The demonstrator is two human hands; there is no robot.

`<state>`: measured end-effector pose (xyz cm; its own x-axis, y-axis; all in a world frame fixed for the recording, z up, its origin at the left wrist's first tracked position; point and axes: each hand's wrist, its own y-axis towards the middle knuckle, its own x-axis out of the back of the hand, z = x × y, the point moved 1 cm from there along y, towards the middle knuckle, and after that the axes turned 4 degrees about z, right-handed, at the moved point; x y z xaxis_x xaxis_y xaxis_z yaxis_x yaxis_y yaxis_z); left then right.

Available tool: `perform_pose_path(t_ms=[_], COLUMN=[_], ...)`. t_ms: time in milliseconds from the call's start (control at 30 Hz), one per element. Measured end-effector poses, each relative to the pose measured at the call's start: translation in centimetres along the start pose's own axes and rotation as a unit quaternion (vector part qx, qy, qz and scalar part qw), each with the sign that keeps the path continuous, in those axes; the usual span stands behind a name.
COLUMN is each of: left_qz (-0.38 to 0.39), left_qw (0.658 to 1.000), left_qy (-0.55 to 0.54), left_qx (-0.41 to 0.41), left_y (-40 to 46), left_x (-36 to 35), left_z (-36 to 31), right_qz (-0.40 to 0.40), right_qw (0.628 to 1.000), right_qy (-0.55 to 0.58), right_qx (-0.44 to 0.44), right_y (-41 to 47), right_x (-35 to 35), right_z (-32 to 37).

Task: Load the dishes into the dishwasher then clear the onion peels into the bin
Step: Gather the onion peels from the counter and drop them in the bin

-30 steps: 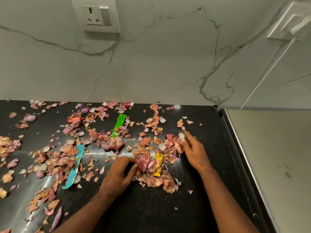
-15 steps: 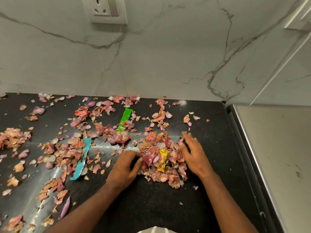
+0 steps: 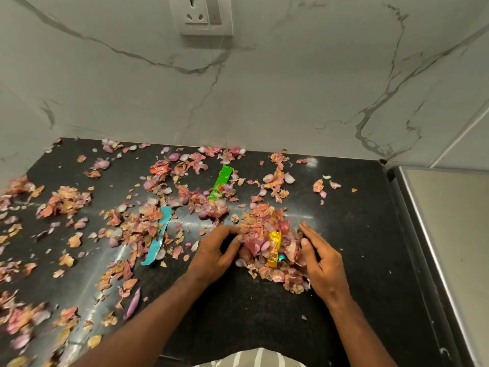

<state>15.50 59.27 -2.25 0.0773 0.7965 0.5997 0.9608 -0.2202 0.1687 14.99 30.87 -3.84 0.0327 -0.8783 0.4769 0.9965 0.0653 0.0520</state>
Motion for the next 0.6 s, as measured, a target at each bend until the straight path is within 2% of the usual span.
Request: perform_pose_path(t_ms=[67,200,267,367,400,467,533,600], left_qz=[-0.039,-0.143,-0.139,-0.079,-0.062,-0.040,-0.018,0.014], left_qw=[0.999,0.978,0.951,0.922,0.921,0.945,0.976,0.991], left_qy=[0.023,0.105,0.196,0.223,0.235,0.234,0.170,0.098], left_qx=[-0.014,0.109,0.194,0.308,0.304,0.224,0.137,0.086], left_y=[1.5,5.3,6.8,7.6,7.7,7.5,7.0,6.0], left_x=[1.4,4.2,5.0,4.5,3.8,2.4,0.7,-0.6], left_z=[-0.3,2.7,5.5,7.6,7.6,6.2,4.4,2.0], right_qz=[-0.002,-0.006,-0.003,-0.007,-0.009,-0.009,-0.012,-0.013], right_qw=[1.000,1.000,1.000,1.000,1.000,1.000,1.000,1.000], right_qy=[0.002,-0.002,-0.004,-0.005,-0.004,-0.002,0.002,0.008], right_qx=[0.005,0.004,0.009,0.013,0.011,0.008,0.010,0.010], right_y=[0.3,0.5,0.4,0.0,-0.1,-0.3,-0.4,-0.3], right_x=[-0.3,-0.5,-0.4,-0.4,-0.3,-0.3,-0.3,-0.3], right_z=[0.1,0.0,0.0,-0.1,-0.1,-0.3,-0.3,-0.4])
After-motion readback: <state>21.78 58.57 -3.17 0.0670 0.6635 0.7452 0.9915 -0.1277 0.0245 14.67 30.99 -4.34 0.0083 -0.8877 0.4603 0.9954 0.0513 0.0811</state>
